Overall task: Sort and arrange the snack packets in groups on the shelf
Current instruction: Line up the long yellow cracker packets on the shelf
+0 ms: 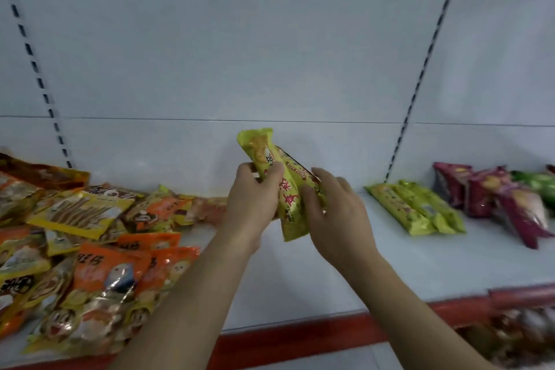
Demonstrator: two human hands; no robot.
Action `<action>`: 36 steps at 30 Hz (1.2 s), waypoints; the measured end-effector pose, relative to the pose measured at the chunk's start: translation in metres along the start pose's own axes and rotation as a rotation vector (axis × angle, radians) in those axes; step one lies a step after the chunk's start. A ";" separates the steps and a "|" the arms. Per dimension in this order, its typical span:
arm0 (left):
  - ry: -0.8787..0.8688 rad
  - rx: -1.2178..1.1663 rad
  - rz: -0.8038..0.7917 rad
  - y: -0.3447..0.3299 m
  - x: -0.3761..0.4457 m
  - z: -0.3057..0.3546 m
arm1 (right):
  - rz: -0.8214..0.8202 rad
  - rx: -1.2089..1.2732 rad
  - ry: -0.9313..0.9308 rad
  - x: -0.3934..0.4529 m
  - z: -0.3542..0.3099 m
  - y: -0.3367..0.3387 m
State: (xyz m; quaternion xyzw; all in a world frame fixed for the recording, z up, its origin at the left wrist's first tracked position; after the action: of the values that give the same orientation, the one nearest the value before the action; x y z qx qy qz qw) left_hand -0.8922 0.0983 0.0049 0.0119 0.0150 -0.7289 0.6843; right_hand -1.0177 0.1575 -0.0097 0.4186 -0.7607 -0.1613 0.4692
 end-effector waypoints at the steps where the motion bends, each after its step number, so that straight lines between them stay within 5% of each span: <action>1: -0.004 0.017 -0.029 -0.016 0.000 -0.003 | -0.014 -0.008 -0.012 -0.003 0.011 0.007; 6: 0.075 0.078 -0.181 -0.085 -0.005 -0.019 | 0.052 -0.177 -0.066 -0.013 0.074 0.050; 12: 0.123 0.180 -0.137 -0.145 0.007 -0.040 | 0.111 -0.322 -0.260 0.000 0.145 0.083; 15: 0.097 0.308 -0.092 -0.169 0.021 -0.053 | 0.117 -0.374 -0.167 0.010 0.167 0.085; 22: 0.016 0.618 0.042 -0.197 0.040 -0.073 | -0.061 -0.578 0.097 0.024 0.190 0.053; 31: 0.032 0.798 0.120 -0.207 0.055 -0.069 | -0.257 -0.526 0.247 0.030 0.224 0.046; 36: -0.024 0.788 -0.006 -0.211 0.063 -0.070 | -0.392 -0.503 0.200 0.033 0.231 0.049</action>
State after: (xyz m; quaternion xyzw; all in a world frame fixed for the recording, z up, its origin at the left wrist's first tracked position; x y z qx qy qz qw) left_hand -1.1065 0.0513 -0.0667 0.2653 -0.2740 -0.6808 0.6253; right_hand -1.2443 0.1267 -0.0765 0.4418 -0.5520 -0.3895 0.5903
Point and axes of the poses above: each hand's wrist, its own x-axis towards the middle knuckle, its own y-axis out of the back of the hand, z = x × y, the point moved 1 cm from there along x, towards the middle knuckle, and after that the axes turned 6 degrees about y, right-handed, at the moved point
